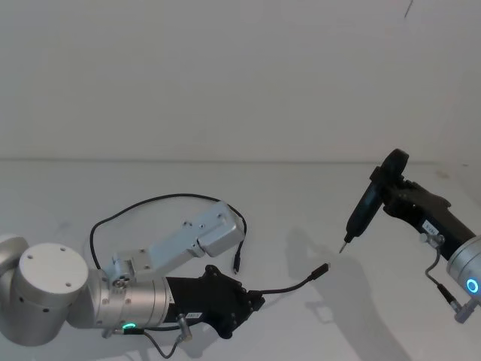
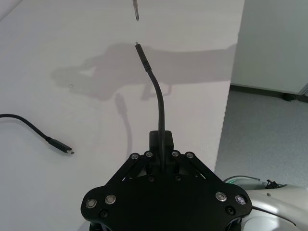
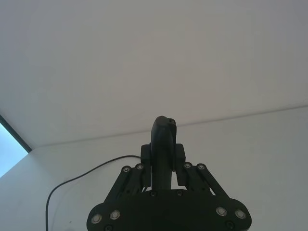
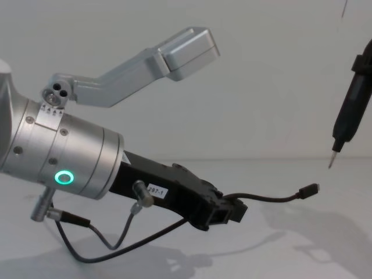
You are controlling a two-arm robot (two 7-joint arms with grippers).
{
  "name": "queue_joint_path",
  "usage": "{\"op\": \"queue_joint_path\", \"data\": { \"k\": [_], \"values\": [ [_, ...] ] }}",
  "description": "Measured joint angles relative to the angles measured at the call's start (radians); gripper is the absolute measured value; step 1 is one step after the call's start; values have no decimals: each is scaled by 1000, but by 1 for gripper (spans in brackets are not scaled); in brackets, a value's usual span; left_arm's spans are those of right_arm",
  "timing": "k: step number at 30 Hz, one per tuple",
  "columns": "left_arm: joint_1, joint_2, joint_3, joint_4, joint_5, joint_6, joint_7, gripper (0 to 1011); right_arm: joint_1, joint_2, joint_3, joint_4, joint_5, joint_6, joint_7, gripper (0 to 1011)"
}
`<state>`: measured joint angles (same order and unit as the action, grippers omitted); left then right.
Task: Pick up the data cable with the one hand.
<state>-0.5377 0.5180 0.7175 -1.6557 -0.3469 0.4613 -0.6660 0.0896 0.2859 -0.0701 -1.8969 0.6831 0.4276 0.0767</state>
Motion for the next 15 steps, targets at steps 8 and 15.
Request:
{"op": "queue_joint_path", "data": {
  "k": [8,15],
  "values": [
    [-1,3,1,-1,-1,-3,-4,36,7,5,-3,9,16,15,-2,279],
    [-1,4,1,-2,-1,-4,-6,36,10,9,-7,15,29,24,-1,279]
  ]
}}
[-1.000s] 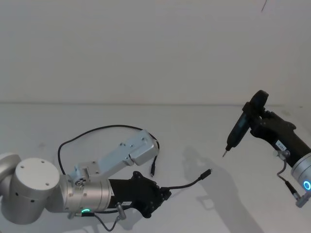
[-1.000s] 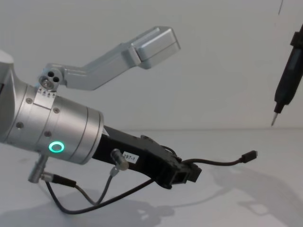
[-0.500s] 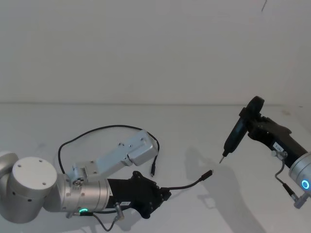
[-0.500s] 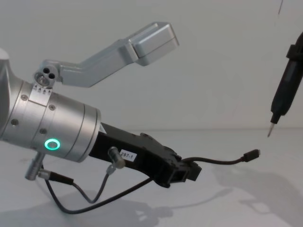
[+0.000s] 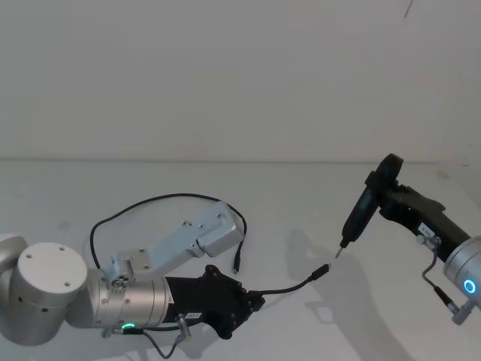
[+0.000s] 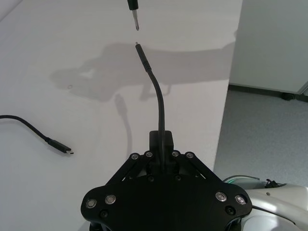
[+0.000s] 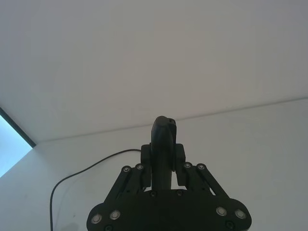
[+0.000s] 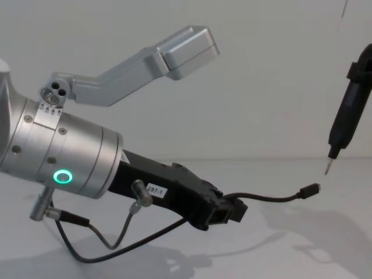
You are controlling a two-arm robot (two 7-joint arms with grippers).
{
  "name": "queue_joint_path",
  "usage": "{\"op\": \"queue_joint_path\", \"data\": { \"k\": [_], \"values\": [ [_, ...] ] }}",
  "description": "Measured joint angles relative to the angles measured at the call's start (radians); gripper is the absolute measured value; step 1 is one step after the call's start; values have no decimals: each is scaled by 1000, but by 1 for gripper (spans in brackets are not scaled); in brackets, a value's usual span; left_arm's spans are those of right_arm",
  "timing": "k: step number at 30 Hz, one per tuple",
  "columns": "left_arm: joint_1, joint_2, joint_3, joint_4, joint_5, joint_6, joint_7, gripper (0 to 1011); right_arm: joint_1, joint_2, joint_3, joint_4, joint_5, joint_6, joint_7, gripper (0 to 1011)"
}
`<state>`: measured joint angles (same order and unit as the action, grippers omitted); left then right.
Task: Pick up the data cable with the one hand.
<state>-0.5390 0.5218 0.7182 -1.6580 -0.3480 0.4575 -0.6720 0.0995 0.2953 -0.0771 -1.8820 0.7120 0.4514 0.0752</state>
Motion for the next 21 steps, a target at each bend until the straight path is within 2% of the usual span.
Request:
{"op": "queue_joint_path", "data": {
  "k": [21],
  "values": [
    [0,2,0,-1,0,-1,-2,36,7,9,-11,22,28,7,-7,279]
  ]
}}
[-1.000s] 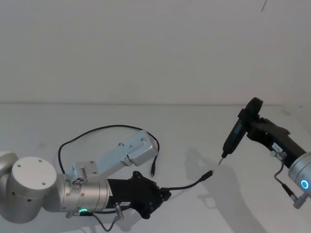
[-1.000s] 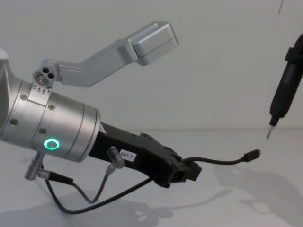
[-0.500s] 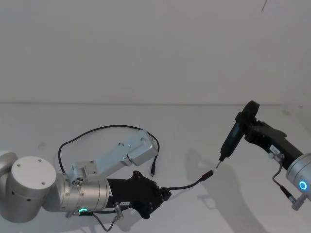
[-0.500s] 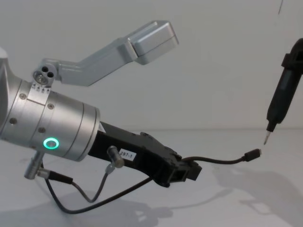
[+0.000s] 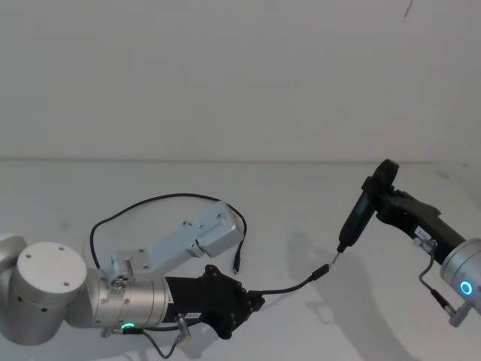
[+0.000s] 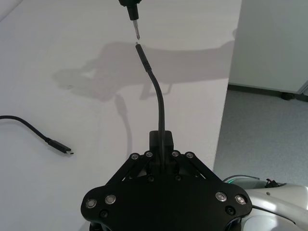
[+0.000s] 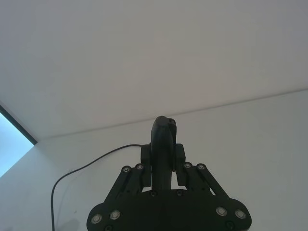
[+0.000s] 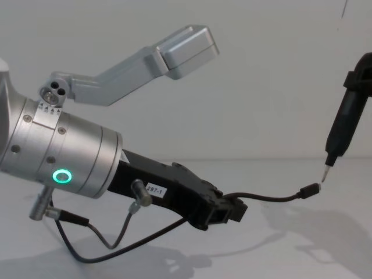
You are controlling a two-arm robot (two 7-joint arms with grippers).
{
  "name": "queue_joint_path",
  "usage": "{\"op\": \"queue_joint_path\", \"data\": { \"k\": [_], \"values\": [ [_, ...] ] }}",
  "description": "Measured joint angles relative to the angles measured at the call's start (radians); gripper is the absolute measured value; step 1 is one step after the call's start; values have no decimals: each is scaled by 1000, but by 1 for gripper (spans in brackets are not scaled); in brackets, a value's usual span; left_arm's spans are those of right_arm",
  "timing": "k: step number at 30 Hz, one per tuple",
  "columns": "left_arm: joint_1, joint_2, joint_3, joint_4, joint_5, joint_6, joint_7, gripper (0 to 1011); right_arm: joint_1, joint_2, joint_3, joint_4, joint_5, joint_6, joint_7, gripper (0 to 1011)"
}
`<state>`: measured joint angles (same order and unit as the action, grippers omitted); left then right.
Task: Pick up the data cable with the one hand.
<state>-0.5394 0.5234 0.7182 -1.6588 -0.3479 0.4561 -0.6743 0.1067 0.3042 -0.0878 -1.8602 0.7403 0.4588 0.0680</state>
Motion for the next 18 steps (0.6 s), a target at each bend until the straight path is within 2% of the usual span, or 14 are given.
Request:
{"op": "queue_joint_path", "data": {
  "k": [18],
  "values": [
    [0,0,0,0,0,0,0,36,2,12,-14,10,15,-14,7,279]
  ]
}}
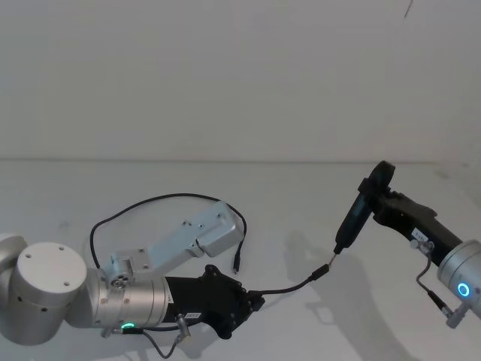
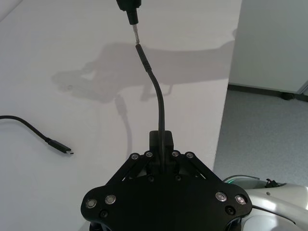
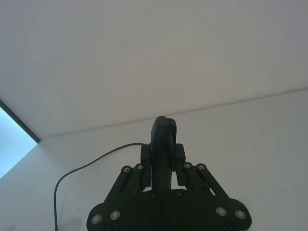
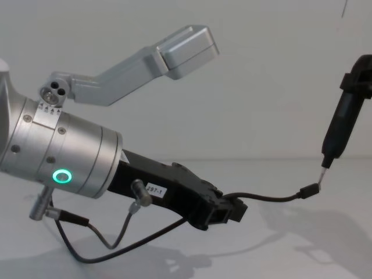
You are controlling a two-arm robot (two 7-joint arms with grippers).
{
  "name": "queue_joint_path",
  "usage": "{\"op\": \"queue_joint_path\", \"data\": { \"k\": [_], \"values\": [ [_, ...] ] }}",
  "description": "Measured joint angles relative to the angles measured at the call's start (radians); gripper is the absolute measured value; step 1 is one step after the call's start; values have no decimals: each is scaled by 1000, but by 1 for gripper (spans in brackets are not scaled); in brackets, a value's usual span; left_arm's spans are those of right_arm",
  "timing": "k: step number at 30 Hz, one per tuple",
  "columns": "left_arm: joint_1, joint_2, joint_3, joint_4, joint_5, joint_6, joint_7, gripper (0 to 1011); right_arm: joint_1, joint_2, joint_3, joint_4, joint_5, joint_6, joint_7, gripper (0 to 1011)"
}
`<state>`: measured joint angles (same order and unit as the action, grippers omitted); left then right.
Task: Pick up the data cable with the one hand.
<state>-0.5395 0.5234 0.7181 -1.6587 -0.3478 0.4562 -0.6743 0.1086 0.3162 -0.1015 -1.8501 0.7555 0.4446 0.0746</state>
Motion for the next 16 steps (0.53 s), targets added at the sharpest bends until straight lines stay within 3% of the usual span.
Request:
{"op": "queue_joint_path", "data": {
  "k": [16],
  "values": [
    [0,0,0,0,0,0,0,36,0,6,-6,3,4,-10,4,279]
  ]
}}
